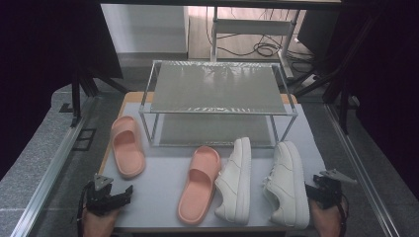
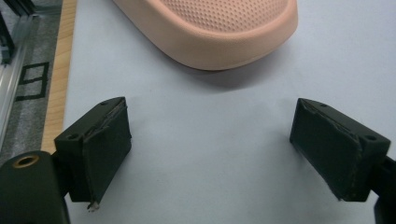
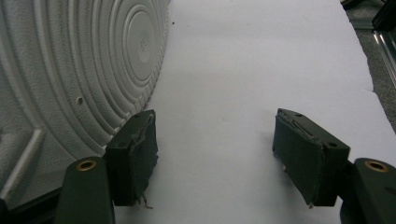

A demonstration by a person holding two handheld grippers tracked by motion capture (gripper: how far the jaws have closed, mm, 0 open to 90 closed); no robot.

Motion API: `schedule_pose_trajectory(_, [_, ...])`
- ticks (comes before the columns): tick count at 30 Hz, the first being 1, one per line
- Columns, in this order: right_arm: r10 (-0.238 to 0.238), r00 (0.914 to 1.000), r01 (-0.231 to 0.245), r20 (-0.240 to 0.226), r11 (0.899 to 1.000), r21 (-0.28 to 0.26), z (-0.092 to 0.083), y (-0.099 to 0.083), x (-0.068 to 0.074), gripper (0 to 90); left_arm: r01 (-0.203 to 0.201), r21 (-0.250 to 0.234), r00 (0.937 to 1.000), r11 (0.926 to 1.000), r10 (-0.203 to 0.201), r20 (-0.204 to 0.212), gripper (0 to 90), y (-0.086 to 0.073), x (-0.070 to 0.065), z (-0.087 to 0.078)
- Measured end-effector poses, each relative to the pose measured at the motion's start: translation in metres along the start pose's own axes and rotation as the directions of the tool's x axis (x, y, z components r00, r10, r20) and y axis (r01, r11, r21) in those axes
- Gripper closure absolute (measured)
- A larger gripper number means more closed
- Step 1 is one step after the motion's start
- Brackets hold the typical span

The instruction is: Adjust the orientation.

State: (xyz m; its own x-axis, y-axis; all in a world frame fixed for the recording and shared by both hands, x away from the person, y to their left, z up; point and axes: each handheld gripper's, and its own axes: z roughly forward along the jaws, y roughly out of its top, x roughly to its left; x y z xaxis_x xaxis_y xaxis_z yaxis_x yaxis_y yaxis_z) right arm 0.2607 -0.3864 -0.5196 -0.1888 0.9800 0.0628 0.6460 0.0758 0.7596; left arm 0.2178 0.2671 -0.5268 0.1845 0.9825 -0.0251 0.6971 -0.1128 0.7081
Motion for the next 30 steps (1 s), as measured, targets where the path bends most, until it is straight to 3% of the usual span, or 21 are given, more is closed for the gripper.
schedule_pose_trajectory(6, [-0.001, 1.0, 0.001, 0.0, 1.0, 0.0, 0.0, 0.0, -0.0001, 31.3, -0.002, -0.028, 0.9999, 0.9996, 0.001, -0.013, 16.2, -0.0038, -0.0036, -0.0014])
schedule_pose_trajectory(30, [0.001, 1.0, -0.001, -0.003, 1.0, 0.002, -0.0001, 0.0, -0.0003, 31.2, 0.002, -0.024, 0.9998, 0.9997, -0.002, -0.017, 16.0, -0.0035, -0.0042, -0.0014])
